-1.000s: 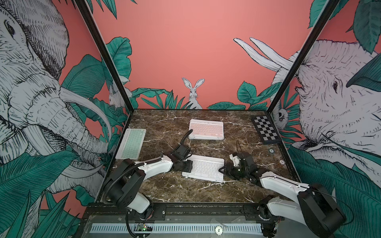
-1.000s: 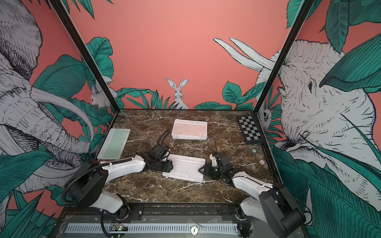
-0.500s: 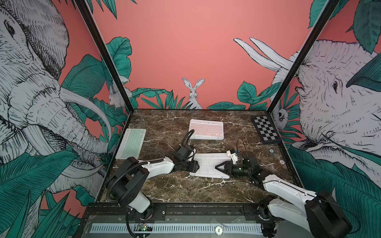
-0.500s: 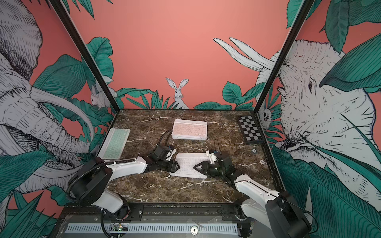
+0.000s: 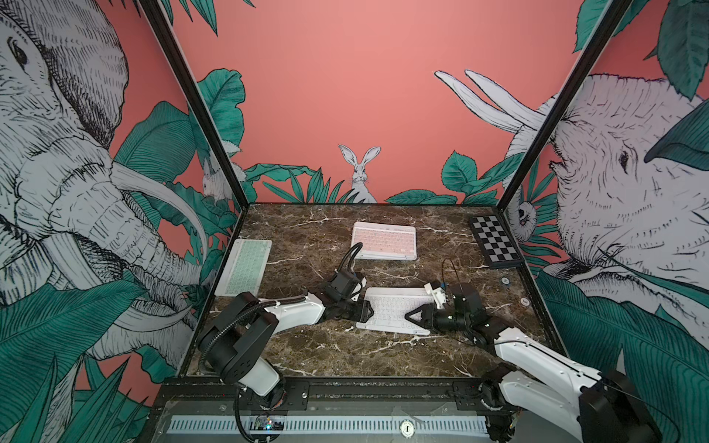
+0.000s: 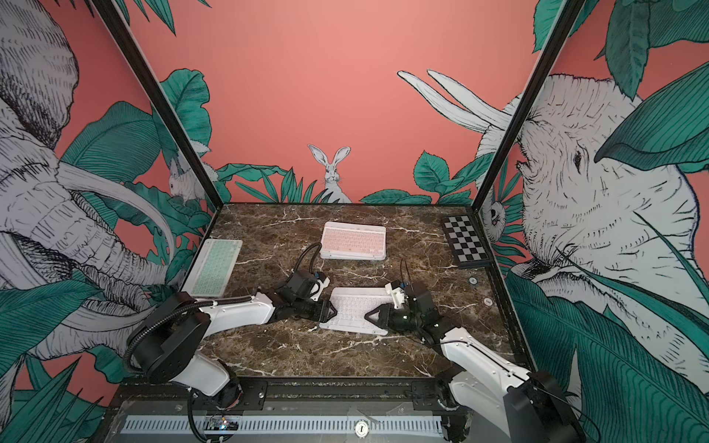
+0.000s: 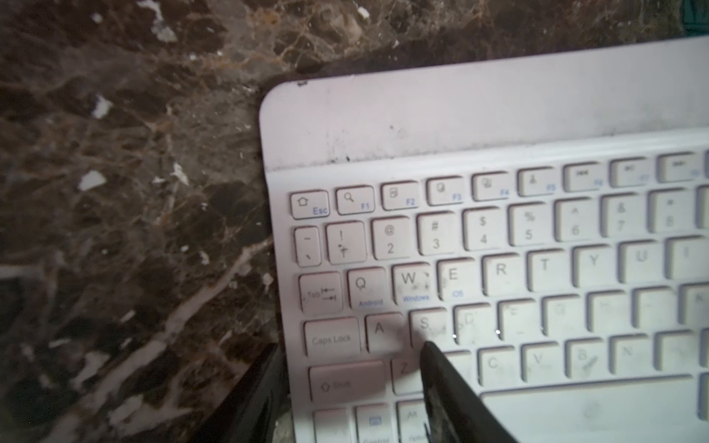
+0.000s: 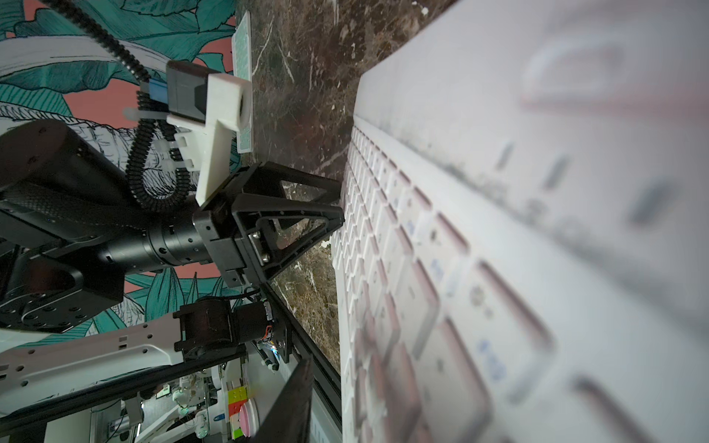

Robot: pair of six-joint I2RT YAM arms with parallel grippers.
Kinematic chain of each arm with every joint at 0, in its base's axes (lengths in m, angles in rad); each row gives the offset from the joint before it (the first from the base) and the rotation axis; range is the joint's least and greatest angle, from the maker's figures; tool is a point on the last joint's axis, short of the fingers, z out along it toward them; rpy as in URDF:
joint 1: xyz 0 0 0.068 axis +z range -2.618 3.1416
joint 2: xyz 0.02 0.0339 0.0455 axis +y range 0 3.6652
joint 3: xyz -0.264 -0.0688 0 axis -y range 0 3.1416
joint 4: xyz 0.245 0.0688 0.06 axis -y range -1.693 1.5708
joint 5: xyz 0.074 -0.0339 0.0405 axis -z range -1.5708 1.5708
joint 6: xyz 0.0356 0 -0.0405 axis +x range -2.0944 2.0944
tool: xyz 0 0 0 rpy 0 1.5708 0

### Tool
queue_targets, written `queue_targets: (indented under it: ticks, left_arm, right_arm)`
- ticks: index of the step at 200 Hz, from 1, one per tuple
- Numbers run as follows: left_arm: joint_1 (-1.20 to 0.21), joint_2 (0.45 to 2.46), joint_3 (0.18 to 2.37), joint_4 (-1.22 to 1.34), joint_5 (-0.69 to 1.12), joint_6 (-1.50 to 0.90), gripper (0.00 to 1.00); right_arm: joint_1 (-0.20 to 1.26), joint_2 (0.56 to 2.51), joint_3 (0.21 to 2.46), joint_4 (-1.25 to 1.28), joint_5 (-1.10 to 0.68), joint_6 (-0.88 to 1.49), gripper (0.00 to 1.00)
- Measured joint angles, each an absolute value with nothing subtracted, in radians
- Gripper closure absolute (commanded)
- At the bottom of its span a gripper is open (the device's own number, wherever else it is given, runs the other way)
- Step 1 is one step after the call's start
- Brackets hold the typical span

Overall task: Stack the numeric keypads
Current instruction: Pick up the numeric keypad from the center of the board.

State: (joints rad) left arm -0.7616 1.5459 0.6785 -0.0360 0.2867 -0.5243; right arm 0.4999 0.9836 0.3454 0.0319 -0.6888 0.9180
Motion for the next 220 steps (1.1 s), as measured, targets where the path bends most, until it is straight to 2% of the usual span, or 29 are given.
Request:
queue_targets:
  ticks: [21, 47, 83, 109, 159, 194, 220]
  left_arm:
    - [-0.765, 1.546, 0.679, -0.036, 0.276, -0.527, 0.41]
    - [-0.768, 1.546, 0.68, -0.038, 0.266, -0.531, 0.41]
    - [-0.772, 1.545, 0.686, -0.046, 0.243, -0.535, 0.41]
    - [-0.773, 1.534, 0.694, -0.08, 0.209, -0.546, 0.41]
    - [-0.691, 1.441, 0.743, -0.287, 0.127, -0.565, 0.39]
    - [-0.562, 1.314, 0.889, -0.415, 0.079, -0.552, 0.36]
    - [-0.504, 1.298, 1.014, -0.493, 0.071, -0.529, 0.36]
  right_arm:
    - [0.488, 0.958, 0.345, -0.007, -0.684, 0.905, 0.59]
    - [0.463, 0.934, 0.345, -0.049, -0.68, 0.886, 0.63]
    - [0.439, 0.903, 0.345, -0.087, -0.678, 0.882, 0.79]
    - [0.414, 0.893, 0.346, -0.092, -0.703, 0.886, 1.0]
    - [0.394, 0.894, 0.41, -0.126, -0.759, 0.905, 1.0]
    - [0.392, 0.948, 0.541, -0.154, -0.797, 0.91, 1.0]
    - [0.389, 1.018, 0.655, -0.134, -0.828, 0.915, 1.0]
